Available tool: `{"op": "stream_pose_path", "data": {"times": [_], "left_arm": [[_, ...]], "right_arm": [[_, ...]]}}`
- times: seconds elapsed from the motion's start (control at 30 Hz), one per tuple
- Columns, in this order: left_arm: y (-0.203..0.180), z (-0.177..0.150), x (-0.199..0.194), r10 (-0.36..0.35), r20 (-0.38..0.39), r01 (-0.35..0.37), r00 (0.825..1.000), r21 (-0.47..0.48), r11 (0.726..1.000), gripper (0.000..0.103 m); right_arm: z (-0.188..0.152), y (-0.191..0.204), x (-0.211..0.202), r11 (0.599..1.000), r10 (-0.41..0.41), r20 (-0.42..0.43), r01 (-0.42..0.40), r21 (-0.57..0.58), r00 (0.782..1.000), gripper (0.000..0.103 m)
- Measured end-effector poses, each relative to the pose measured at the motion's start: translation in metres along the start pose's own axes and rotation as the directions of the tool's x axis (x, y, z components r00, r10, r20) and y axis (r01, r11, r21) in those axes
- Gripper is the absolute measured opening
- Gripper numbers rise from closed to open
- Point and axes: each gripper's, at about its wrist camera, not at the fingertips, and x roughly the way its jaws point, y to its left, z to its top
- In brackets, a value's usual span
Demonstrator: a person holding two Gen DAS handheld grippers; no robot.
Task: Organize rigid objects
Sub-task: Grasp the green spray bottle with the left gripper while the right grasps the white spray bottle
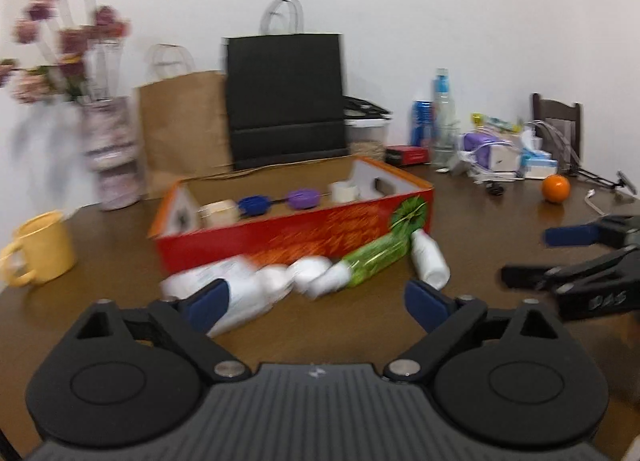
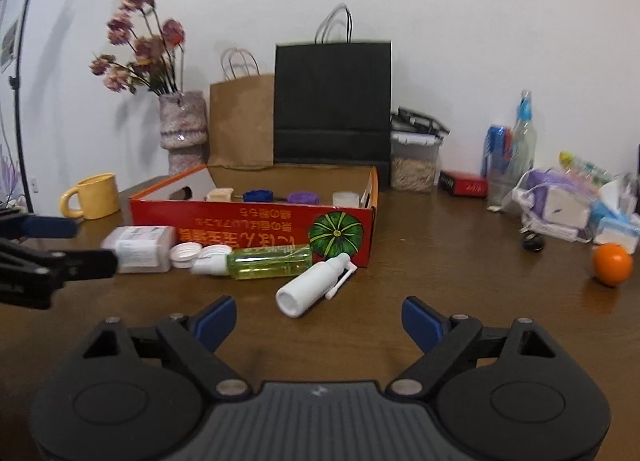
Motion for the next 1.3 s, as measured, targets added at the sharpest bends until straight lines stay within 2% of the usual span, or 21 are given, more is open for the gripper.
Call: {"op": "stream_pose_path", "data": {"times": [0.03, 0.17, 0.23, 0.27, 0.3, 0.37, 0.4, 0.47, 0.53, 0.57, 0.67, 0.77, 0.8, 0.9, 0.97, 1.03, 1.13, 1.2, 1.3], "left_arm": [[-0.001, 0.005, 0.016, -0.026, -0.017, 0.026, 1.0, 0.012, 1.0, 0.084], [-0.008, 0.024, 0.083, -0.107, -0.12, 0.118, 0.987, 0.087, 0.989, 0.07], [-0.011, 0.03, 0.106, -0.14, -0.135, 0.156, 0.981, 0.114, 0.981, 0.065], [-0.01, 0.032, 0.119, -0.157, -0.15, 0.175, 0.976, 0.116, 0.978, 0.064], [-0.01, 0.034, 0.132, -0.16, -0.179, 0.181, 0.971, 0.109, 0.977, 0.063], [-0.011, 0.036, 0.152, -0.183, -0.239, 0.208, 0.954, 0.087, 0.974, 0.052], [-0.011, 0.035, 0.157, -0.201, -0.263, 0.228, 0.944, 0.074, 0.971, 0.049], [-0.013, 0.033, 0.16, -0.223, -0.281, 0.243, 0.934, 0.037, 0.969, 0.049], [-0.015, 0.029, 0.158, -0.282, -0.314, 0.29, 0.906, -0.023, 0.957, 0.046], [-0.017, 0.027, 0.158, -0.297, -0.319, 0.301, 0.9, -0.038, 0.953, 0.042], [-0.024, 0.025, 0.163, -0.25, -0.298, 0.256, 0.921, -0.019, 0.966, 0.039], [-0.028, 0.028, 0.169, -0.226, -0.296, 0.228, 0.928, -0.029, 0.973, 0.036], [-0.028, 0.028, 0.17, -0.225, -0.289, 0.225, 0.93, -0.034, 0.974, 0.036], [-0.031, 0.026, 0.17, -0.218, -0.266, 0.213, 0.939, -0.047, 0.976, 0.032], [-0.032, 0.023, 0.158, -0.19, -0.266, 0.18, 0.945, -0.063, 0.982, 0.031], [-0.032, 0.017, 0.136, -0.168, -0.258, 0.155, 0.951, -0.072, 0.985, 0.031], [-0.032, 0.006, 0.083, -0.124, -0.205, 0.111, 0.971, -0.075, 0.991, 0.031], [-0.031, -0.002, 0.042, -0.096, -0.158, 0.08, 0.983, -0.106, 0.991, 0.031], [-0.027, -0.013, -0.009, -0.064, -0.12, 0.043, 0.991, -0.17, 0.984, 0.031]], "right_arm": [[0.004, -0.001, 0.013, 1.0, -0.002, -0.012, 0.002, 0.0, 1.0, 0.079], [0.016, -0.01, 0.06, 0.999, 0.025, -0.064, -0.024, 0.024, 0.998, 0.075], [0.021, -0.017, 0.079, 0.997, 0.047, -0.1, -0.04, 0.072, 0.994, 0.061], [0.022, -0.022, 0.086, 0.994, 0.058, -0.113, -0.047, 0.102, 0.992, 0.059], [0.024, -0.027, 0.094, 0.989, 0.073, -0.125, -0.056, 0.137, 0.989, 0.059], [0.025, -0.034, 0.101, 0.984, 0.083, -0.138, -0.06, 0.167, 0.987, 0.059], [0.025, -0.035, 0.101, 0.986, 0.069, -0.143, -0.046, 0.161, 0.987, 0.059], [0.024, -0.034, 0.098, 0.992, 0.026, -0.151, -0.007, 0.124, 0.988, 0.059], [0.024, -0.034, 0.094, 0.995, -0.01, -0.151, 0.024, 0.096, 0.988, 0.059], [0.024, -0.034, 0.094, 0.996, -0.01, -0.153, 0.024, 0.088, 0.988, 0.059], [0.026, -0.039, 0.102, 0.994, 0.011, -0.157, 0.005, 0.105, 0.988, 0.051], [0.026, -0.044, 0.109, 0.99, 0.031, -0.168, -0.007, 0.144, 0.985, 0.041], [0.025, -0.045, 0.112, 0.988, 0.046, -0.176, -0.019, 0.154, 0.983, 0.033], [0.022, -0.044, 0.116, 0.983, 0.051, -0.199, -0.014, 0.182, 0.979, 0.028], [0.019, -0.039, 0.112, 0.988, 0.035, -0.2, -0.003, 0.155, 0.979, 0.028], [0.014, -0.034, 0.099, 0.991, 0.027, -0.199, 0.0, 0.135, 0.98, 0.027], [0.0, -0.028, 0.067, 0.99, 0.049, -0.169, -0.025, 0.137, 0.984, 0.027], [-0.011, -0.023, 0.045, 0.988, 0.068, -0.15, -0.046, 0.147, 0.986, 0.027], [-0.027, -0.011, 0.014, 0.986, 0.075, -0.125, -0.055, 0.158, 0.989, 0.027]]}}
